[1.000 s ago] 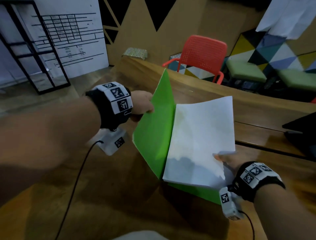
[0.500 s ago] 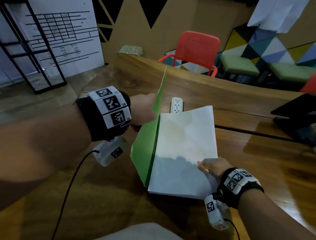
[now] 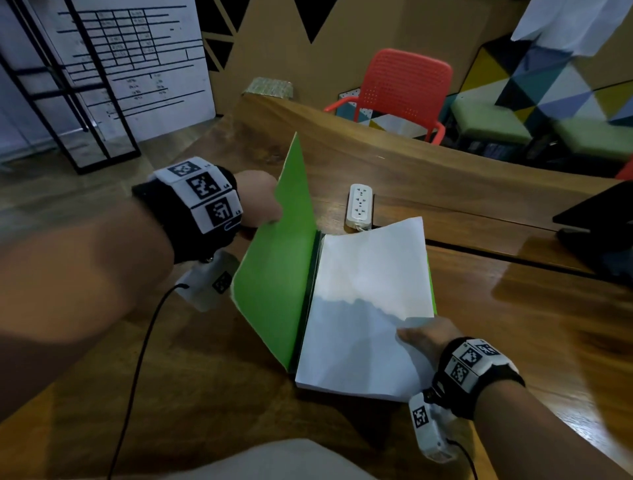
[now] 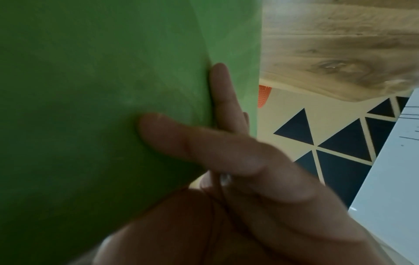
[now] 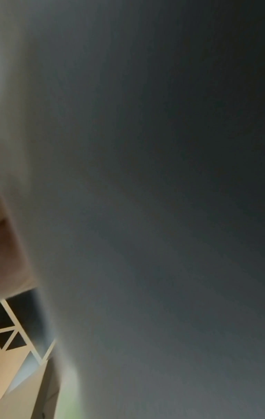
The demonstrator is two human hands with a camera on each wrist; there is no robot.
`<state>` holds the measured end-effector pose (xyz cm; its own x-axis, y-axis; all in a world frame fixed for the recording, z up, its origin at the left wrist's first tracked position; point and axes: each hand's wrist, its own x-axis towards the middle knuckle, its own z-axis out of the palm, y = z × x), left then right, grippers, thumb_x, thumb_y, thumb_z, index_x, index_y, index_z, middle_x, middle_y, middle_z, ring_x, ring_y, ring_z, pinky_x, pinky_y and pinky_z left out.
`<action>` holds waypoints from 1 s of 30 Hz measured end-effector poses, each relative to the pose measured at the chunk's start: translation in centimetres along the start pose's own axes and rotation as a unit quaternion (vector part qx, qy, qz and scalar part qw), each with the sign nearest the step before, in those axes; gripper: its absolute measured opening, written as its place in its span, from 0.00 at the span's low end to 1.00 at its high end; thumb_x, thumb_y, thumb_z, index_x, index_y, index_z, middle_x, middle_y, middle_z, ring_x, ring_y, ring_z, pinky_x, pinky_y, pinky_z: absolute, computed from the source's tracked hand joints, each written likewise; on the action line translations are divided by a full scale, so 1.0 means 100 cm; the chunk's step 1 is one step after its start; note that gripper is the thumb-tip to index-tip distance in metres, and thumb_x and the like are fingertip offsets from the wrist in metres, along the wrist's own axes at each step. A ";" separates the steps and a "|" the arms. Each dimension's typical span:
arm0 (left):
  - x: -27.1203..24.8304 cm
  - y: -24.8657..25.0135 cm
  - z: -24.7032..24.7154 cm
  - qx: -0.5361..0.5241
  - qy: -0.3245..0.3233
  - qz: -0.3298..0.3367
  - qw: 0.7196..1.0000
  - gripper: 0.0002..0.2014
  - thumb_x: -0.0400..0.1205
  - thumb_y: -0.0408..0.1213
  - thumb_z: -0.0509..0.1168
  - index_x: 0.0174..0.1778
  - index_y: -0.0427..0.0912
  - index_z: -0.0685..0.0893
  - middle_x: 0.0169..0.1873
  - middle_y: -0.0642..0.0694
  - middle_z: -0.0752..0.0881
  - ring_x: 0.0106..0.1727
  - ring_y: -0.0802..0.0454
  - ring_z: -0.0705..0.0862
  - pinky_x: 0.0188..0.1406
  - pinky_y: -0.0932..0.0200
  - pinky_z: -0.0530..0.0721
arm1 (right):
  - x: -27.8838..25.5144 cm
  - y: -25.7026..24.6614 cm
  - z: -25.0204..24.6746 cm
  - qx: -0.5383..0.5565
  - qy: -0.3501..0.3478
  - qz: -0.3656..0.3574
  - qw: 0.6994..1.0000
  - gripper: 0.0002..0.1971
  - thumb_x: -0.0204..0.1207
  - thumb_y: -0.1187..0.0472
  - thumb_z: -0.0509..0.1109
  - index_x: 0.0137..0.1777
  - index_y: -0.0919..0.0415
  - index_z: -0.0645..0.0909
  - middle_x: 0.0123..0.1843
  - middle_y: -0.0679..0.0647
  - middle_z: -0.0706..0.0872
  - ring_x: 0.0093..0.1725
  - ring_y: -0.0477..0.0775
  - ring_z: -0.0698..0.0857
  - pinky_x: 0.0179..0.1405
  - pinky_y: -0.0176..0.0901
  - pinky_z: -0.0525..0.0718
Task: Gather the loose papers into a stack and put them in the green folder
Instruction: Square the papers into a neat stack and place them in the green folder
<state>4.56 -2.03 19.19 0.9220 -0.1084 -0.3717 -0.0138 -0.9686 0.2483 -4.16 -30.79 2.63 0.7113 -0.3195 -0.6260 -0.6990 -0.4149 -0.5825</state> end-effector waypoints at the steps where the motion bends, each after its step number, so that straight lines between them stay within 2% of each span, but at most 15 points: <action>1: -0.001 -0.001 0.000 0.002 0.003 0.003 1.000 0.03 0.79 0.32 0.61 0.44 0.37 0.78 0.38 0.41 0.78 0.40 0.44 0.77 0.36 0.55 0.75 | 0.002 0.000 0.000 0.018 0.001 0.004 1.000 0.24 0.64 0.60 0.80 0.58 0.71 0.81 0.54 0.60 0.86 0.53 0.64 0.84 0.57 0.53 0.82; 3: -0.003 -0.001 0.000 0.014 0.009 0.012 1.000 0.02 0.79 0.31 0.59 0.44 0.36 0.76 0.35 0.42 0.76 0.37 0.44 0.75 0.28 0.59 0.71 | 0.001 -0.003 0.002 0.063 0.002 0.017 0.998 0.24 0.64 0.59 0.81 0.56 0.69 0.78 0.55 0.62 0.85 0.55 0.68 0.84 0.58 0.58 0.82; 6: -0.004 -0.001 0.002 0.043 0.004 0.019 0.999 0.07 0.80 0.30 0.57 0.48 0.32 0.78 0.36 0.40 0.76 0.37 0.44 0.75 0.25 0.60 0.69 | -0.002 -0.009 0.007 0.100 -0.016 0.022 0.995 0.24 0.65 0.58 0.80 0.59 0.66 0.78 0.51 0.64 0.85 0.47 0.67 0.85 0.42 0.53 0.84; 7: -0.004 -0.001 0.002 0.053 0.004 0.019 0.998 0.07 0.80 0.30 0.57 0.48 0.31 0.77 0.35 0.41 0.76 0.37 0.44 0.75 0.25 0.60 0.69 | -0.003 -0.009 0.010 0.102 -0.024 0.018 0.994 0.23 0.66 0.60 0.80 0.58 0.67 0.79 0.48 0.63 0.86 0.45 0.66 0.85 0.40 0.52 0.84; 9: -0.006 -0.001 0.004 0.062 0.011 0.016 0.998 0.04 0.80 0.30 0.57 0.44 0.33 0.74 0.30 0.44 0.71 0.36 0.44 0.73 0.25 0.60 0.66 | -0.002 -0.006 0.019 0.101 -0.030 0.006 0.994 0.20 0.67 0.67 0.78 0.58 0.72 0.81 0.43 0.62 0.86 0.43 0.64 0.85 0.46 0.55 0.84; 11: -0.008 -0.001 0.005 0.056 0.017 0.017 0.998 0.03 0.80 0.30 0.57 0.44 0.34 0.73 0.28 0.45 0.70 0.38 0.43 0.74 0.25 0.61 0.66 | -0.002 0.000 0.028 0.096 -0.024 0.013 0.995 0.17 0.67 0.69 0.77 0.55 0.72 0.82 0.40 0.61 0.86 0.43 0.65 0.86 0.53 0.58 0.83; 13: -0.010 -0.003 0.005 0.049 0.022 0.021 0.998 0.03 0.80 0.30 0.57 0.45 0.34 0.74 0.29 0.46 0.70 0.38 0.44 0.74 0.25 0.60 0.68 | -0.003 0.006 0.035 0.058 -0.014 0.015 0.998 0.17 0.66 0.66 0.79 0.54 0.68 0.82 0.44 0.60 0.87 0.50 0.66 0.86 0.58 0.60 0.83; 15: -0.011 -0.005 0.005 0.041 0.024 0.023 0.999 0.03 0.79 0.29 0.57 0.46 0.34 0.74 0.30 0.46 0.71 0.41 0.43 0.75 0.28 0.58 0.71 | 0.000 0.013 0.040 0.044 0.000 0.018 0.999 0.22 0.64 0.62 0.80 0.57 0.69 0.83 0.52 0.63 0.88 0.55 0.68 0.86 0.60 0.62 0.83; 17: -0.011 -0.006 0.006 0.033 0.022 0.025 0.999 0.03 0.79 0.29 0.57 0.45 0.34 0.74 0.32 0.43 0.74 0.43 0.42 0.75 0.29 0.57 0.70 | 0.001 0.019 0.042 0.045 0.007 0.027 0.999 0.25 0.62 0.61 0.81 0.58 0.71 0.83 0.56 0.66 0.88 0.54 0.69 0.86 0.58 0.63 0.84; 19: -0.011 -0.006 0.008 0.022 0.018 0.033 0.999 0.03 0.79 0.29 0.57 0.45 0.34 0.74 0.34 0.42 0.75 0.43 0.42 0.75 0.26 0.60 0.69 | -0.001 0.020 0.044 0.041 0.012 0.032 0.999 0.24 0.61 0.60 0.81 0.57 0.70 0.83 0.54 0.65 0.88 0.52 0.69 0.87 0.57 0.62 0.85; 23: -0.014 -0.001 0.010 0.024 0.021 0.040 0.999 0.03 0.79 0.29 0.57 0.45 0.34 0.74 0.31 0.44 0.72 0.43 0.43 0.75 0.26 0.61 0.67 | -0.007 0.018 0.047 0.055 0.007 0.021 0.998 0.16 0.65 0.64 0.79 0.52 0.67 0.82 0.41 0.58 0.87 0.44 0.63 0.86 0.43 0.51 0.86; 24: -0.015 0.000 0.011 0.026 0.019 0.039 0.999 0.03 0.79 0.30 0.57 0.45 0.34 0.74 0.33 0.43 0.73 0.43 0.43 0.75 0.27 0.59 0.68 | -0.008 0.017 0.048 0.061 0.003 0.018 0.998 0.16 0.65 0.65 0.79 0.53 0.68 0.83 0.40 0.58 0.87 0.44 0.64 0.86 0.45 0.53 0.86; 26: -0.016 0.002 0.012 0.027 0.019 0.040 0.999 0.05 0.79 0.30 0.58 0.47 0.33 0.76 0.39 0.40 0.76 0.44 0.42 0.75 0.34 0.54 0.72 | -0.007 0.017 0.051 0.076 0.004 0.018 0.997 0.20 0.65 0.66 0.79 0.57 0.71 0.83 0.46 0.63 0.88 0.48 0.67 0.87 0.51 0.58 0.86; 28: -0.016 0.004 0.012 0.020 0.022 0.044 0.999 0.10 0.79 0.31 0.58 0.53 0.31 0.78 0.44 0.38 0.77 0.47 0.41 0.77 0.41 0.55 0.73 | -0.005 0.017 0.053 0.071 0.013 0.013 0.997 0.21 0.65 0.65 0.79 0.59 0.70 0.83 0.53 0.65 0.88 0.50 0.66 0.87 0.51 0.55 0.85; 30: -0.016 0.005 0.013 0.010 0.024 0.047 0.999 0.14 0.79 0.31 0.58 0.59 0.30 0.78 0.46 0.38 0.78 0.52 0.39 0.81 0.44 0.54 0.75 | -0.002 0.017 0.053 0.055 0.020 0.013 0.998 0.22 0.64 0.63 0.79 0.59 0.68 0.84 0.55 0.63 0.88 0.52 0.64 0.87 0.50 0.50 0.85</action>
<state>2.56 -2.61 18.76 0.9337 -0.1895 -0.3038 -0.1094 -0.9589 0.2617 -5.90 -26.92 -1.02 0.6933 -0.3632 -0.6224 -0.7199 -0.3100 -0.6210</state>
